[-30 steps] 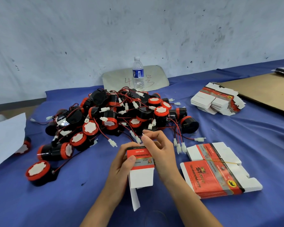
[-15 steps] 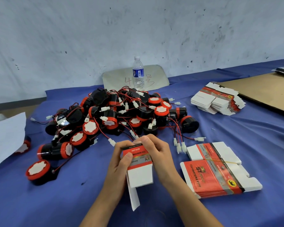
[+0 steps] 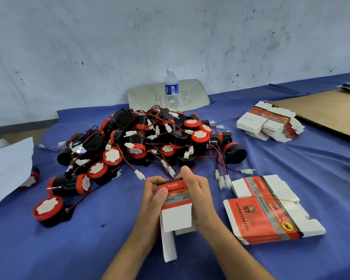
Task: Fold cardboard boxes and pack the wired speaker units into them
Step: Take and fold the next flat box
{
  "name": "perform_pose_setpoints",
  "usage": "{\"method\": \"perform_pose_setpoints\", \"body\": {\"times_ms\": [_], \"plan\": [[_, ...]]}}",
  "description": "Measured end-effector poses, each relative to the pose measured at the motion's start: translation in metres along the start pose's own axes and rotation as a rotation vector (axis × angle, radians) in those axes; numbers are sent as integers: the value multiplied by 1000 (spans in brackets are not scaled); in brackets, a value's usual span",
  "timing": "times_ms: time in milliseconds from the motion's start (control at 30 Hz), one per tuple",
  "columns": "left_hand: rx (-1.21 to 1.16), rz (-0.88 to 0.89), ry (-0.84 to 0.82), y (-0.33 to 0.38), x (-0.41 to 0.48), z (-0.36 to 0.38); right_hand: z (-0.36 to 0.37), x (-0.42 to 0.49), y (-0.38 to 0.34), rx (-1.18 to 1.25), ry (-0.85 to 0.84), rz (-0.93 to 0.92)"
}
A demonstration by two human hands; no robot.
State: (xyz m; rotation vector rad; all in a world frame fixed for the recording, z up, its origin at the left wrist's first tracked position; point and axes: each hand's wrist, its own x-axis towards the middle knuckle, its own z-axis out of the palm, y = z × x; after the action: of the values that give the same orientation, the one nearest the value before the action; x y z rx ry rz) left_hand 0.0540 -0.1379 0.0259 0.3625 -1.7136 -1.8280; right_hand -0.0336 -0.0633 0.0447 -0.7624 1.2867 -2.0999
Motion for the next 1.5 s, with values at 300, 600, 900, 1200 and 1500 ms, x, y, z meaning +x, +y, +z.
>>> {"method": "perform_pose_setpoints", "body": {"times_ms": [300,600,900,1200,1500], "plan": [[26,1,-35,-4,1,-3,-4,0,-2,-63,-89,22],[-516,-421,53,-1,17,-14,-6,8,0,-333,-201,-44],[-184,-385,-1,7,12,-14,-22,15,3,-479,-66,113],[-38,-347,-26,11,9,-10,-19,12,-2,-459,-157,182],[-38,-336,-46,9,10,-10,-18,12,1,-685,-19,85]]}}
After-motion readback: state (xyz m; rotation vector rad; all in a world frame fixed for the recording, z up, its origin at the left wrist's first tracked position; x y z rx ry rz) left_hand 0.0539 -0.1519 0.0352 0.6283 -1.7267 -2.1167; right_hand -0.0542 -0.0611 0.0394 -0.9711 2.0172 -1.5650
